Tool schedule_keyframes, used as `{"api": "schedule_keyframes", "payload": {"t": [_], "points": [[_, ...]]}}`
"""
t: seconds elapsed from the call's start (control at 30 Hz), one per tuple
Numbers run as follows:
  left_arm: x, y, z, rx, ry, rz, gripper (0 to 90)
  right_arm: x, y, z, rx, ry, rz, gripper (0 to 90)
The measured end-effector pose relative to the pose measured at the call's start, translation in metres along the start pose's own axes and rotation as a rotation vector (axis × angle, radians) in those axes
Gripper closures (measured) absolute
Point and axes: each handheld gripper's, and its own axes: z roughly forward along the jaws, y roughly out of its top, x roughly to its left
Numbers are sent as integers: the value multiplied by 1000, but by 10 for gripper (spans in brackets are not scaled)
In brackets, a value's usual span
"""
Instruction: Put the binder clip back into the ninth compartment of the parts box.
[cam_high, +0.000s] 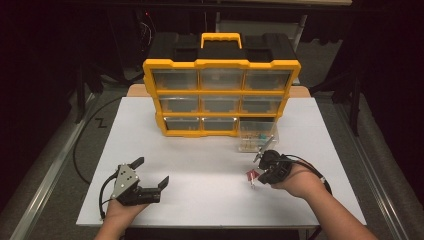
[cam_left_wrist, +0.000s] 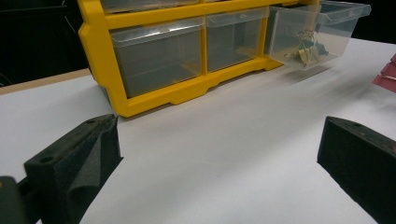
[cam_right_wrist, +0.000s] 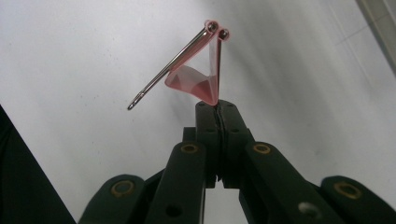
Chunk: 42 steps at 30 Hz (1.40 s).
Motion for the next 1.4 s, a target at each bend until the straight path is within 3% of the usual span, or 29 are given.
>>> {"api": "schedule_keyframes", "payload": {"t": [1.4], "points": [[-1,0,0,2,-1,4,3,-16,-18,-18,17,15,21,900]]}}
